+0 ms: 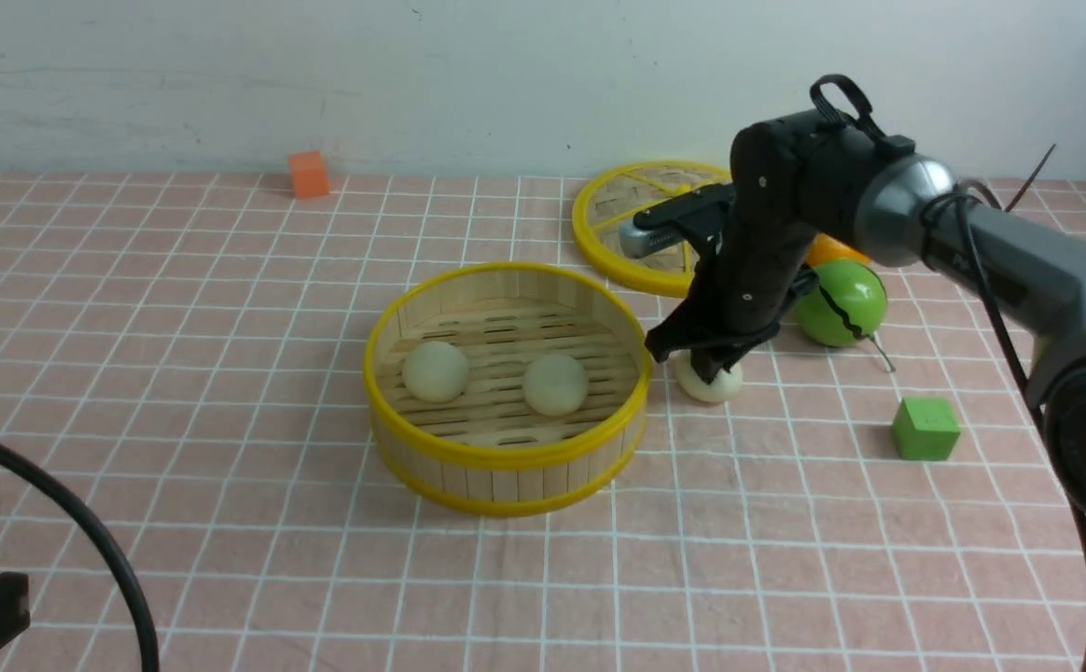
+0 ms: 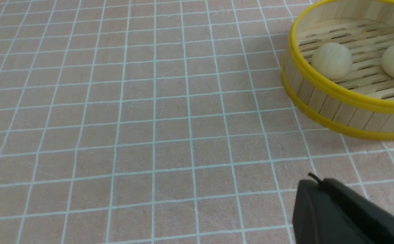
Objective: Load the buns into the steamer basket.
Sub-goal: Use the right arm to grab a steamed stuffed bun, then use the right arm to put the steamed stuffed bun into the steamer
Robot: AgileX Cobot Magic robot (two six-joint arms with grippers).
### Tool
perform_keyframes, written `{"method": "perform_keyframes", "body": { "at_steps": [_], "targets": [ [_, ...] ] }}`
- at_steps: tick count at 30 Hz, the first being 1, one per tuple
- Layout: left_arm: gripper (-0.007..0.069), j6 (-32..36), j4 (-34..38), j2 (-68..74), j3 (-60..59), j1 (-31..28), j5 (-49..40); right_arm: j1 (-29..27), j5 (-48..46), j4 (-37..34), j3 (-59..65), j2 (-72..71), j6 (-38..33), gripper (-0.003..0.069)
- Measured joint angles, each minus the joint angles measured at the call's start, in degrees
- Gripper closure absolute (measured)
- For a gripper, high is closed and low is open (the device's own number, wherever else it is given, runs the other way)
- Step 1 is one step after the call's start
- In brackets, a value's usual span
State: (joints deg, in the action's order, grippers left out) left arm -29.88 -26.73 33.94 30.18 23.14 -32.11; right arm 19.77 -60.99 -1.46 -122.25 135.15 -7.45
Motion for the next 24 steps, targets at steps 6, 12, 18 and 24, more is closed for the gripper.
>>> {"method": "perform_keyframes", "body": {
  "at_steps": [6,12,18,24],
  "targets": [
    [0.0638,0.00,0.05,0.00,0.00,0.00,0.46,3.11,-1.62,-0.39,-7.57,-3.55,-4.25,0.0648],
    [0.0637,0.00,0.12,0.00,0.00,0.00,1.18,9.54,1.31,-2.53,-13.03,-5.34,-9.74,0.0648],
    [0.0637,0.00,0.79,0.00,0.00,0.00,1.38,12.75,4.58,-2.92,-13.03,-1.41,-10.35,0.0648],
    [0.0634,0.00,1.67,0.00,0.00,0.00,1.38,13.13,5.72,-2.95,-12.97,3.14,-10.35,0.0625]
  ]
}}
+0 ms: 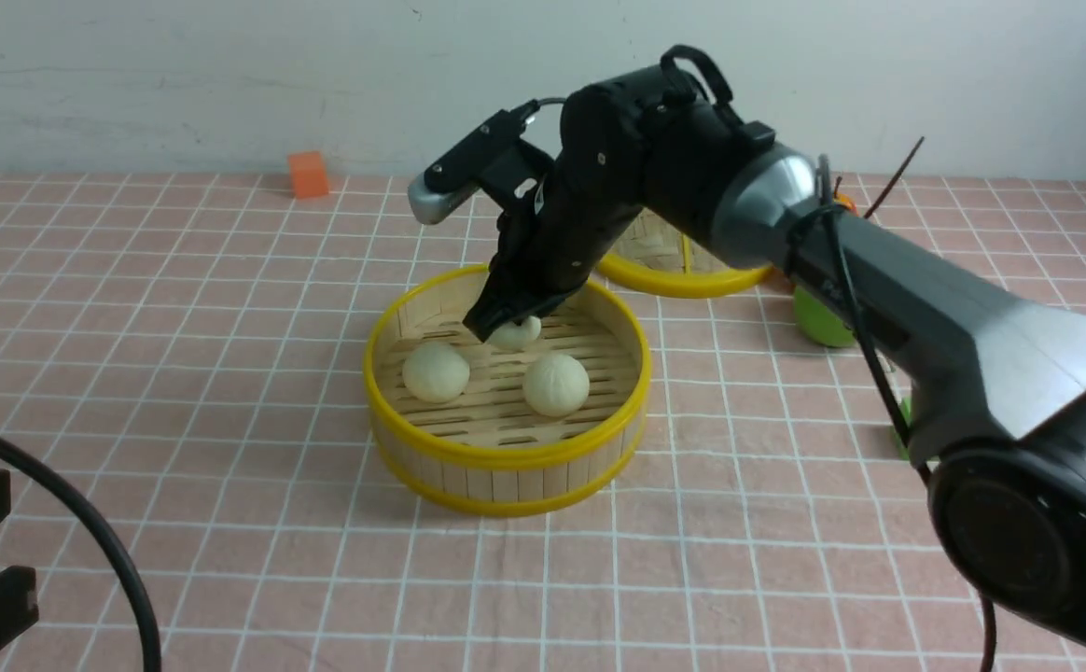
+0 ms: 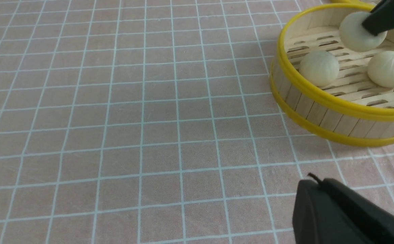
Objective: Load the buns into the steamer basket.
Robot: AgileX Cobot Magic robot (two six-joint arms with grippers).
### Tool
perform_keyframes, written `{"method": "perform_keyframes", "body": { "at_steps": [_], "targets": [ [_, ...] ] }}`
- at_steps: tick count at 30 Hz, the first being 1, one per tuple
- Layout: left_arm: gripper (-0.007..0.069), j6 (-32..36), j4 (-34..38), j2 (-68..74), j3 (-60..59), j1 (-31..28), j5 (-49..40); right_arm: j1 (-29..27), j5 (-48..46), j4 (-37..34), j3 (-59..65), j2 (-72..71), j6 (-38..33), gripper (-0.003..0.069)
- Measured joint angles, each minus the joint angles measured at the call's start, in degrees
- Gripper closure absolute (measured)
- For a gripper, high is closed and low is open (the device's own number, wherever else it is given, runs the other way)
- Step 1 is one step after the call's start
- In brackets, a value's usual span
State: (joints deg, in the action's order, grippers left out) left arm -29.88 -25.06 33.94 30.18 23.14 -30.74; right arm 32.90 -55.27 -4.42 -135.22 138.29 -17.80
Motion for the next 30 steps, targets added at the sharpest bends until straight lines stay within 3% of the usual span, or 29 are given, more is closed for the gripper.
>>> {"method": "perform_keyframes", "body": {
  "at_steps": [7,10,11,15,18,20,25,30],
  "targets": [
    [0.0626,0.00,0.44,0.00,0.00,0.00,0.00,0.00,2.62,-0.82,2.07,1.26,0.00,0.0536],
    [0.0624,0.00,0.71,0.00,0.00,0.00,0.00,0.00,4.54,-0.94,5.95,1.26,0.00,0.0413],
    [0.0624,0.00,0.71,0.00,0.00,0.00,0.00,0.00,4.64,-0.94,6.32,1.26,0.00,0.0405],
    [0.0620,0.00,1.08,0.00,0.00,0.00,0.00,0.00,4.72,-1.97,8.04,-0.76,0.74,0.0213],
    [0.0615,0.00,1.08,0.00,0.00,0.00,0.01,0.00,2.45,-2.34,8.67,-4.93,2.86,0.0113],
    [0.0612,0.00,1.08,0.00,0.00,0.00,0.01,0.00,1.00,-2.15,8.66,-8.68,3.36,0.0088],
    [0.0607,0.00,1.08,0.00,0.00,0.00,0.18,0.00,-6.55,3.54,8.61,-24.20,4.12,0.0107],
    [0.0603,0.00,1.08,0.00,0.00,0.00,0.18,0.00,-15.35,15.39,8.52,-36.20,11.08,0.0284]
  ]
}}
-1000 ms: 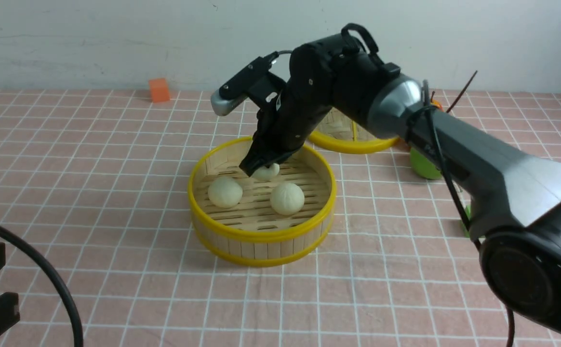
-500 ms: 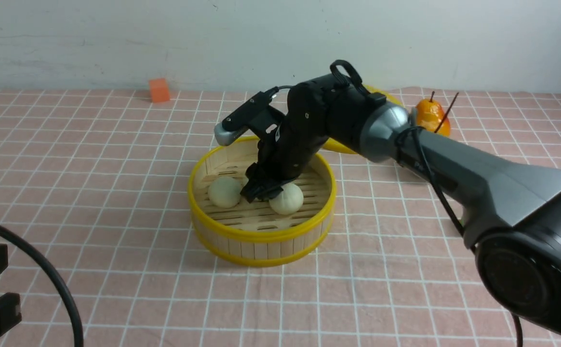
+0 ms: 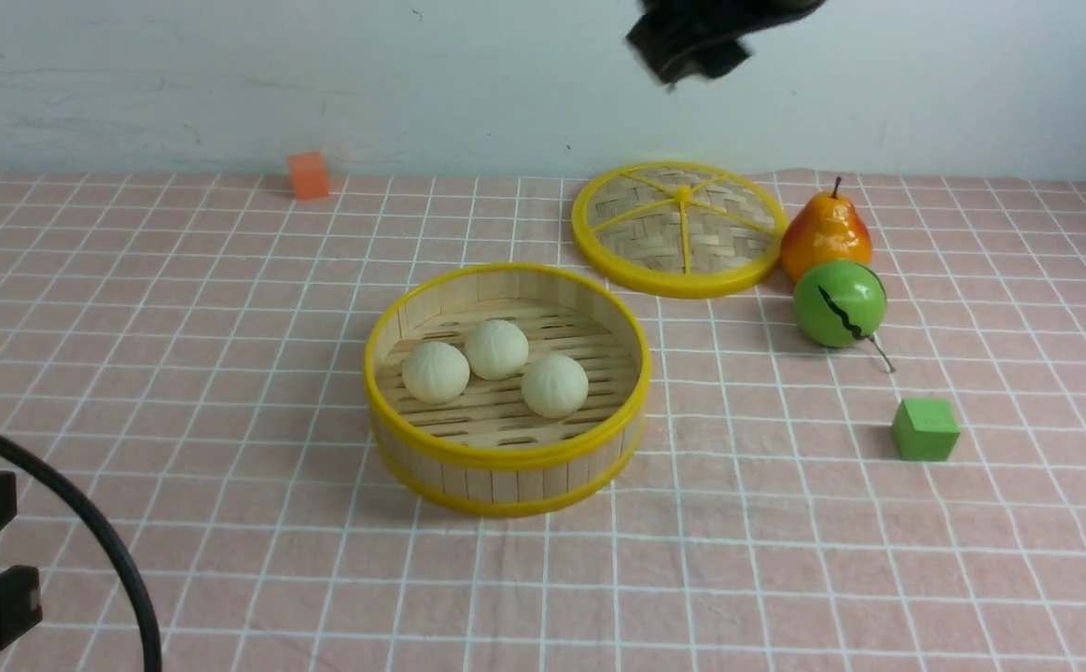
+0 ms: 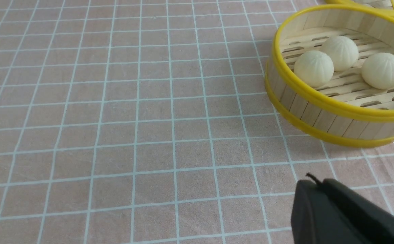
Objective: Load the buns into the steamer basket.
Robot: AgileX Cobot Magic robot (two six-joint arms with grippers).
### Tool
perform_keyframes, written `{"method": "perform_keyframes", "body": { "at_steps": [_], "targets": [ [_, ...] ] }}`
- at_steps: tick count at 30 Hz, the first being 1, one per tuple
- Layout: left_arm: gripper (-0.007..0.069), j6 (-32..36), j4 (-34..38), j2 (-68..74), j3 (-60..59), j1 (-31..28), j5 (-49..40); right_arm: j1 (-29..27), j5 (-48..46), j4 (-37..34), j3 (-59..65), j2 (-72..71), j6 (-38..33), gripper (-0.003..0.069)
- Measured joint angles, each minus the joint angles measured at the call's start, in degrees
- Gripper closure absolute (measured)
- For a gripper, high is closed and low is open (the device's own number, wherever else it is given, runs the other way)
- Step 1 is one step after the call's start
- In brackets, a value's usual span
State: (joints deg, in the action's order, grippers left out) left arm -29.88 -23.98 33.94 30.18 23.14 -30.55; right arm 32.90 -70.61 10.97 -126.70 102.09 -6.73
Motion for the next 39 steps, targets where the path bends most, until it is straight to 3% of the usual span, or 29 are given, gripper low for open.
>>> {"method": "perform_keyframes", "body": {
  "at_steps": [5,7,8,10,12,14,16,21,28,32,36,39],
  "targets": [
    [0.0596,0.00,0.11,0.00,0.00,0.00,0.05,-0.05,-0.93,4.86,10.54,-9.26,5.55,0.0588],
    [0.0596,0.00,0.12,0.00,0.00,0.00,0.05,-0.05,-0.93,4.66,14.71,-12.18,6.73,0.0648],
    [0.0595,0.00,0.12,0.00,0.00,0.00,0.05,-0.05,-0.62,4.25,22.63,-15.94,7.93,0.0673],
    [0.0591,0.00,0.18,0.00,0.00,0.00,0.05,-0.05,5.16,3.31,36.81,-24.02,11.08,0.0678],
    [0.0589,0.00,0.18,0.00,0.00,0.00,0.05,-0.05,9.29,2.85,43.19,-27.42,12.34,0.0678],
    [0.0589,0.00,0.18,0.00,0.00,0.00,0.05,-0.05,24.05,0.91,60.47,-36.48,14.59,0.0678],
    [0.0589,0.00,0.18,0.00,0.00,0.00,0.05,-0.05,30.69,-0.31,67.15,-39.73,14.96,0.0678],
    [0.0589,0.00,0.18,0.00,0.00,0.00,0.05,0.00,66.34,-5.21,100.26,-51.56,15.24,0.0678],
    [0.0587,0.00,0.18,0.00,0.00,0.00,0.05,0.00,96.98,-5.53,123.67,-55.26,15.37,0.0674],
    [0.0586,0.00,0.18,0.00,0.00,0.00,0.10,0.00,99.73,-6.07,127.70,-55.64,14.98,0.0671],
    [0.0586,0.00,0.18,0.00,0.00,0.00,0.10,0.00,94.80,-10.21,127.92,-56.45,13.41,0.0670],
    [0.0580,0.00,0.18,0.00,0.00,0.00,0.10,-1.24,85.00,-12.10,127.98,-62.85,10.18,0.0669]
  ]
}}
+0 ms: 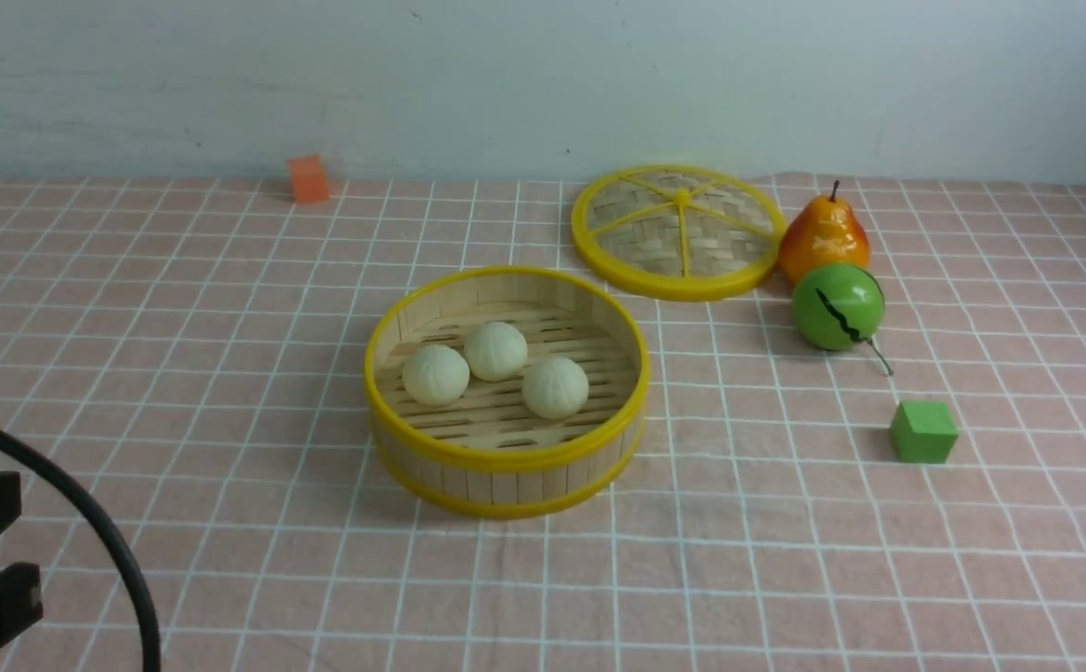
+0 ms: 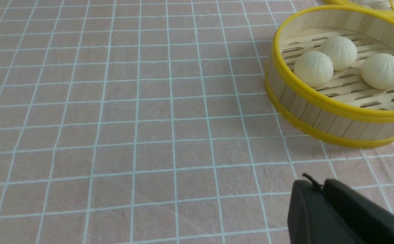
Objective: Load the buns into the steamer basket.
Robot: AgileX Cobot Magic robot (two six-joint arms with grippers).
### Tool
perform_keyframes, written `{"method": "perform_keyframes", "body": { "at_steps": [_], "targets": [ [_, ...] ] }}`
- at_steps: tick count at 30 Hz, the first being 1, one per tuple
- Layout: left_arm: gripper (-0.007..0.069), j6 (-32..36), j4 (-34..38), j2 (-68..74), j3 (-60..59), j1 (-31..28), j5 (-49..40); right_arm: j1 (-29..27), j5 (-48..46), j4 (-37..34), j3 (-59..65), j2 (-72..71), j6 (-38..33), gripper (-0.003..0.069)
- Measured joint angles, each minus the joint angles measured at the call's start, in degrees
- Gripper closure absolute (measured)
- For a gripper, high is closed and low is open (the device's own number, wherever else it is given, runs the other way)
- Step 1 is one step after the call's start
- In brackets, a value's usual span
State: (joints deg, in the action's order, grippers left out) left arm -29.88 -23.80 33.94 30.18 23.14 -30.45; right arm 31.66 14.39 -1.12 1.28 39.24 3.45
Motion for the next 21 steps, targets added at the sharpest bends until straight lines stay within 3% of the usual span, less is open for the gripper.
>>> {"method": "perform_keyframes", "body": {
  "at_steps": [5,11,16,21],
  "targets": [
    [0.0574,0.00,0.00,0.00,0.00,0.00,0.11,-8.01,-15.82,-0.07,0.05,-17.98,-2.99,0.0669],
    [0.0568,0.00,0.00,0.06,0.00,0.00,0.12,-22.47,-32.55,-0.64,0.10,-38.79,-2.99,0.0669],
    [0.0567,0.00,0.00,0.35,0.00,0.00,0.06,-30.54,-35.45,-1.77,-0.16,-39.78,-3.00,0.0669],
    [0.0561,0.00,0.00,0.81,0.00,0.00,-0.12,-33.72,-35.92,-2.26,-0.24,-39.84,-3.00,0.0668]
  ]
}}
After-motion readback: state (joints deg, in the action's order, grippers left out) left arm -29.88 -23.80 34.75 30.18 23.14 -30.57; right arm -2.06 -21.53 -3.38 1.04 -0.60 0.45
